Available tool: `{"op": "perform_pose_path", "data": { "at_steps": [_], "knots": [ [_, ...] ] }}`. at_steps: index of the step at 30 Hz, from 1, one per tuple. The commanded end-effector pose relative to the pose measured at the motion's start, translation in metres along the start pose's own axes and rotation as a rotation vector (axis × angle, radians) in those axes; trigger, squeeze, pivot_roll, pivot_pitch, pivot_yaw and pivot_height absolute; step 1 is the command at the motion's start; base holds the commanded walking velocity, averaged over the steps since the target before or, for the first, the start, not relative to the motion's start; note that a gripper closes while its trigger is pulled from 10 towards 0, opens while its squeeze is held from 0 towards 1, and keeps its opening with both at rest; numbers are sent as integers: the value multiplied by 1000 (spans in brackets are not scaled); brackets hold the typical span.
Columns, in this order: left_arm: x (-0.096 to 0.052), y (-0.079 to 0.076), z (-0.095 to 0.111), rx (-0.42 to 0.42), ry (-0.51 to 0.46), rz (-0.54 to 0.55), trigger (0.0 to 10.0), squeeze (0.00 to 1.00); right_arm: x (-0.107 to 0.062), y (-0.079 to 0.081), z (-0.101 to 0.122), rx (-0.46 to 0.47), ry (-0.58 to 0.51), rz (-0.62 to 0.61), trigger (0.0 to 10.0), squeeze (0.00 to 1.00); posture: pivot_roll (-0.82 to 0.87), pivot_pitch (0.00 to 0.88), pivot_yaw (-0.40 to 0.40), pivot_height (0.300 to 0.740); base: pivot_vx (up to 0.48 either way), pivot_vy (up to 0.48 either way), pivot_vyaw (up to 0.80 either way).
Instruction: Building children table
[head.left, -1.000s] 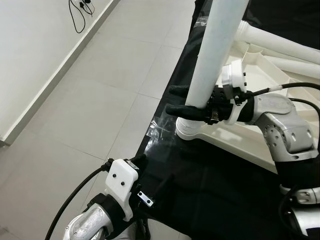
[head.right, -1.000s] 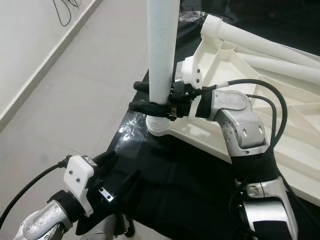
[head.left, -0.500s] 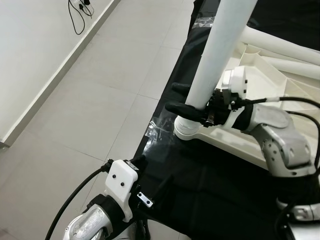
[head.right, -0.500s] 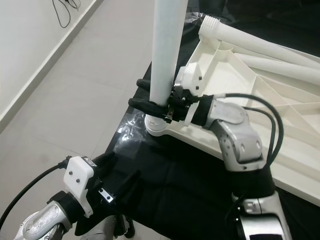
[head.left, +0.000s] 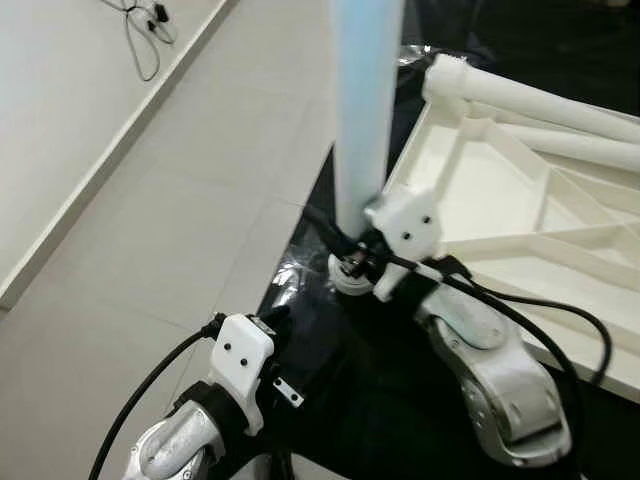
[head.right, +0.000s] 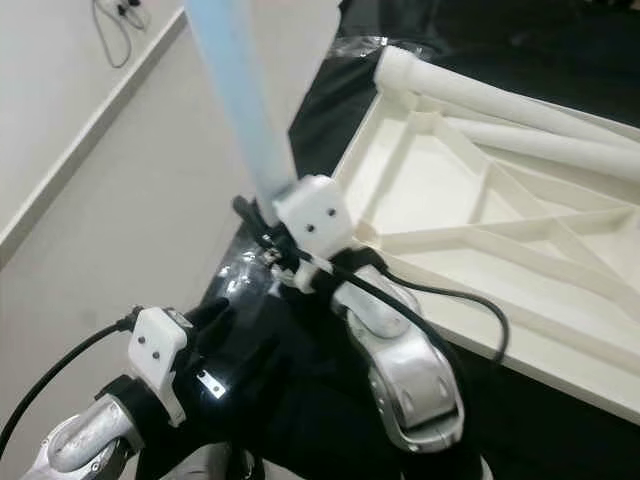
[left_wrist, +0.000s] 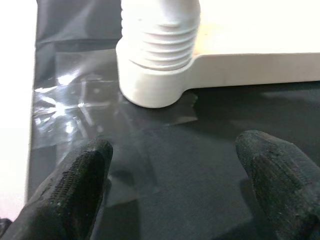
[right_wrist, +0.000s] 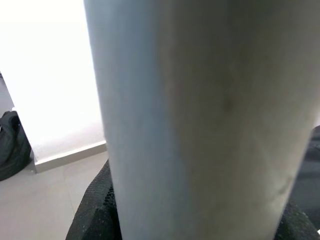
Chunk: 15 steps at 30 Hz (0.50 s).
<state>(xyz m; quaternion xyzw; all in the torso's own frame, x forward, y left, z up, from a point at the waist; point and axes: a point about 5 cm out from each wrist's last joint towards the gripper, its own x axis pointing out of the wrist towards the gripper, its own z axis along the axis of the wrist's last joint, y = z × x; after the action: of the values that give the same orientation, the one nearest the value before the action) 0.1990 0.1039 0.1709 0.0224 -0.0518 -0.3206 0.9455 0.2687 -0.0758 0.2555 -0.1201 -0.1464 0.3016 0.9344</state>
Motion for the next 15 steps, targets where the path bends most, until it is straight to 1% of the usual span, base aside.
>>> {"op": "perform_pose_path", "data": {
  "at_steps": [1,5,7,9,11,13,14,15],
  "knots": [
    [-4,-1,-10,0,45,-4,10000,0,-5,-4,-54,88,281,-65,10000,0,0,378,72,740,0,0,0],
    [-4,1,-11,3,45,5,10000,0,-6,-1,-56,107,285,-92,10000,0,2,372,72,740,0,0,0],
    [-3,4,-12,10,45,11,10000,0,-9,7,-56,119,297,-151,10000,0,5,351,77,740,0,0,0],
    [-3,8,-12,19,40,19,10000,0,-12,12,-59,122,308,-188,10000,0,4,341,79,740,0,0,0],
    [-3,8,-12,19,40,19,10000,0,-12,12,-59,122,308,-188,10000,0,4,341,79,740,0,0,0],
    [-2,19,-5,46,21,51,10000,0,-14,14,-65,120,322,-208,10000,0,8,322,82,740,0,0,0],
    [-2,19,-5,46,21,51,10000,0,-14,14,-65,120,322,-208,10000,0,8,322,82,740,0,0,0],
    [-2,37,10,73,-22,105,10000,0,-16,13,-70,121,327,-259,10000,0,18,307,86,740,0,0,0]
  ]
}}
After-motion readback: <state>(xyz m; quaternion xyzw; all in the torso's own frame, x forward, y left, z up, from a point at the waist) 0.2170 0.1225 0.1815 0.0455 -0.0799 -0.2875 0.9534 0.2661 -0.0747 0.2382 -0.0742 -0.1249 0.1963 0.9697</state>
